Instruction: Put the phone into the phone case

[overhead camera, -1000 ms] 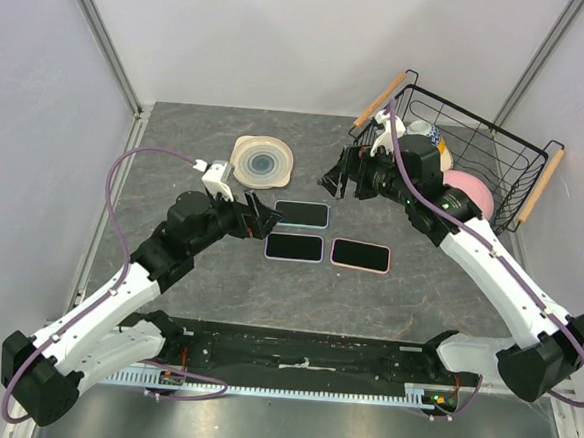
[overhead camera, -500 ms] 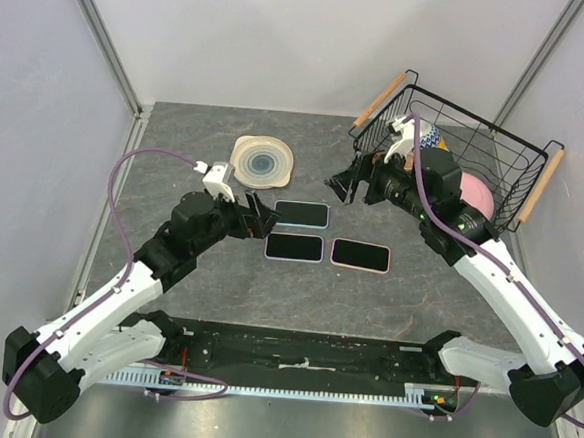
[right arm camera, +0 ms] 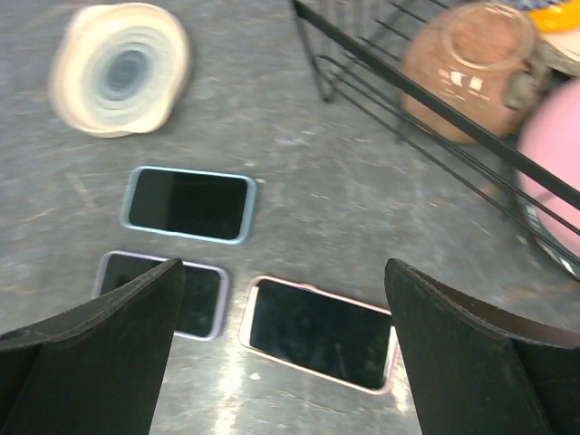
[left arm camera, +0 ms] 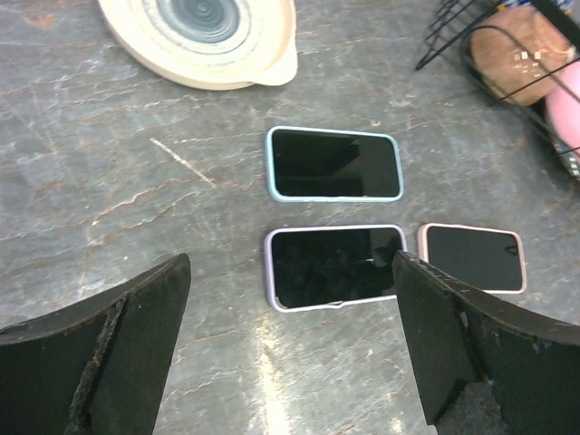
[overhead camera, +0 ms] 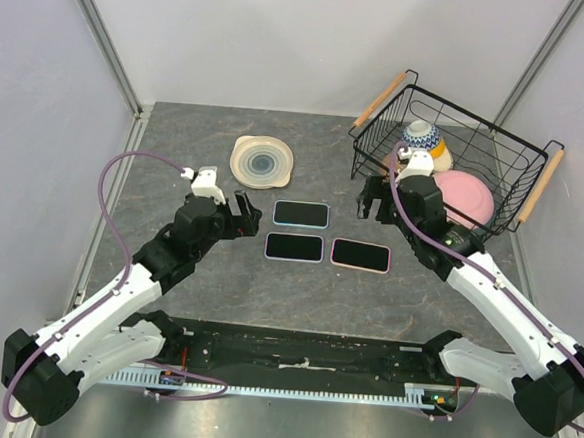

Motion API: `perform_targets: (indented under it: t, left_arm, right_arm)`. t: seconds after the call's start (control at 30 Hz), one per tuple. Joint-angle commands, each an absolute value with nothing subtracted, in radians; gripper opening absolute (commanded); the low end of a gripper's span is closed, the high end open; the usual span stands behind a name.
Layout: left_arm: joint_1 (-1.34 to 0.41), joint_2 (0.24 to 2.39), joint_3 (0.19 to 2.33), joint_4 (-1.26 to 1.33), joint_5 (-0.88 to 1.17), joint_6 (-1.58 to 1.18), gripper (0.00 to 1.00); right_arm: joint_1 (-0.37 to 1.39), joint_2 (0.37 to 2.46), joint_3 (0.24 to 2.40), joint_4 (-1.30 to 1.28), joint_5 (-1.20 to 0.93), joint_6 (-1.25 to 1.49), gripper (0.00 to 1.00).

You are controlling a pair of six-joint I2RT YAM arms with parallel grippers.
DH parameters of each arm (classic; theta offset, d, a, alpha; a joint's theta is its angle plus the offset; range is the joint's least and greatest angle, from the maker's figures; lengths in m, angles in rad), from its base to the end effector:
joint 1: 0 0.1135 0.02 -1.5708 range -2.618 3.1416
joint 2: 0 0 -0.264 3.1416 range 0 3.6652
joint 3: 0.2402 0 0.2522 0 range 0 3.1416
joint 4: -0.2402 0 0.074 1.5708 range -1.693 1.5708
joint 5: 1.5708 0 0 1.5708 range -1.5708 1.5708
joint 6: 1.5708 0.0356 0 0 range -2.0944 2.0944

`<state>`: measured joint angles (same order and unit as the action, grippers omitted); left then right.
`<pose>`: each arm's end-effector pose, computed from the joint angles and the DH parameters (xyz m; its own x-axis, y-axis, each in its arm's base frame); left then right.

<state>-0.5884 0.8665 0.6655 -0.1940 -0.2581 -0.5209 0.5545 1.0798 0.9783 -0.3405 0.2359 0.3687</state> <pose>0.1724 -0.1041 0.2828 -0.4472 -0.2801 -0.8495 0.1362 0.9173 -0.3741 0.2114 0.1211 0.3347 -0.4590 0.1279 -0.8792 -0.1789 0.9560 0.2325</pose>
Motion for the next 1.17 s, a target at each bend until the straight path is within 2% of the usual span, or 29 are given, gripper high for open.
perform_targets:
  t: [0.0, 0.2, 0.43, 0.6, 0.77, 0.9, 0.97, 1.13]
  left_arm:
    - [-0.583, 0.877, 0.638, -0.222, -0.351, -0.474, 1.00]
    - [-0.583, 0.946, 0.609, -0.218, -0.350, -0.489, 0.99]
    - [-0.584, 0.974, 0.597, -0.192, -0.322, -0.508, 0.98]
    - [-0.584, 0.966, 0.592, -0.181, -0.313, -0.468, 0.97]
    - [-0.584, 0.921, 0.594, -0.161, -0.273, -0.425, 0.96]
    - [-0.584, 0.848, 0.574, -0.123, -0.227, -0.393, 1.00]
    - [-0.584, 0.800, 0.563, -0.110, -0.210, -0.385, 1.00]
    - [-0.584, 0.700, 0.531, -0.069, -0.178, -0.361, 1.00]
  right_arm:
    - [0.552, 1.046, 0.913, -0.333, 0.513, 0.356, 0.98]
    - [0.546, 1.065, 0.847, -0.328, 0.699, 0.421, 0.98]
    - [0.540, 1.032, 0.827, -0.302, 0.586, 0.405, 0.98]
    - [0.535, 0.970, 0.818, -0.239, 0.581, 0.355, 0.98]
    - [0.535, 0.827, 0.749, -0.123, 0.572, 0.238, 0.98]
    - [0.534, 0.732, 0.698, -0.077, 0.606, 0.207, 0.93]
    - [0.534, 0.706, 0.686, -0.086, 0.627, 0.225, 0.98]
    - [0.532, 0.693, 0.676, -0.153, 0.701, 0.238, 0.98]
